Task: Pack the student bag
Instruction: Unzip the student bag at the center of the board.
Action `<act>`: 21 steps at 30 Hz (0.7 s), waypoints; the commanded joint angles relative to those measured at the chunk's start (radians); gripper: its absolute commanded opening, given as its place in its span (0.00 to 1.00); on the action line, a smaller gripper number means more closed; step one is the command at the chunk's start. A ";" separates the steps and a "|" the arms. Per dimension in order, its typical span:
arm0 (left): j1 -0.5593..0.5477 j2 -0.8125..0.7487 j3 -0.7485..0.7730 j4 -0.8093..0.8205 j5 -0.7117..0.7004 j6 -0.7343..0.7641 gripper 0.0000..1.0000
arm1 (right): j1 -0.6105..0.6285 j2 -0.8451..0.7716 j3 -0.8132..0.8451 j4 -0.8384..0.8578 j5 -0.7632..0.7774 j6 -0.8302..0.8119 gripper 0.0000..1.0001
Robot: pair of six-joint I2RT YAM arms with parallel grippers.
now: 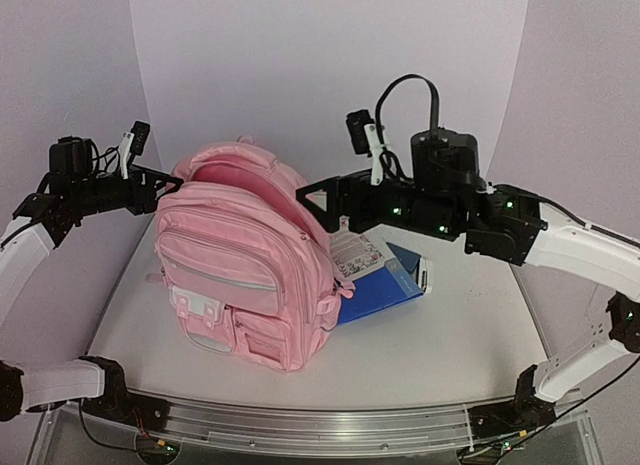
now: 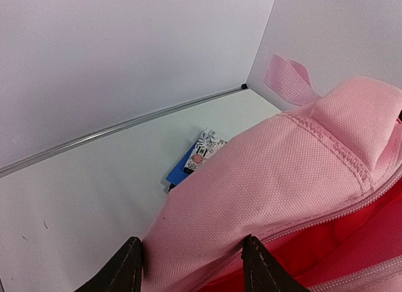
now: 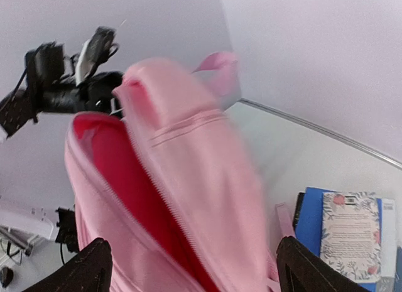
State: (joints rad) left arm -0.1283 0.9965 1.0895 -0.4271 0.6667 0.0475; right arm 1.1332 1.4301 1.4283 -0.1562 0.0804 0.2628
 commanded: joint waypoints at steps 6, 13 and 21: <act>-0.003 -0.057 -0.095 0.070 -0.012 -0.024 0.53 | -0.269 -0.049 -0.058 -0.099 0.095 0.138 0.98; -0.003 -0.091 -0.149 0.103 -0.017 -0.039 0.52 | -0.493 0.070 -0.169 -0.094 -0.145 0.168 0.91; -0.002 -0.092 -0.161 0.103 -0.018 -0.066 0.52 | -0.583 0.235 -0.227 -0.044 -0.262 0.203 0.79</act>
State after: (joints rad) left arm -0.1276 0.8978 0.9508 -0.2785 0.6331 -0.0059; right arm 0.5768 1.6187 1.2211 -0.2405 -0.1014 0.4335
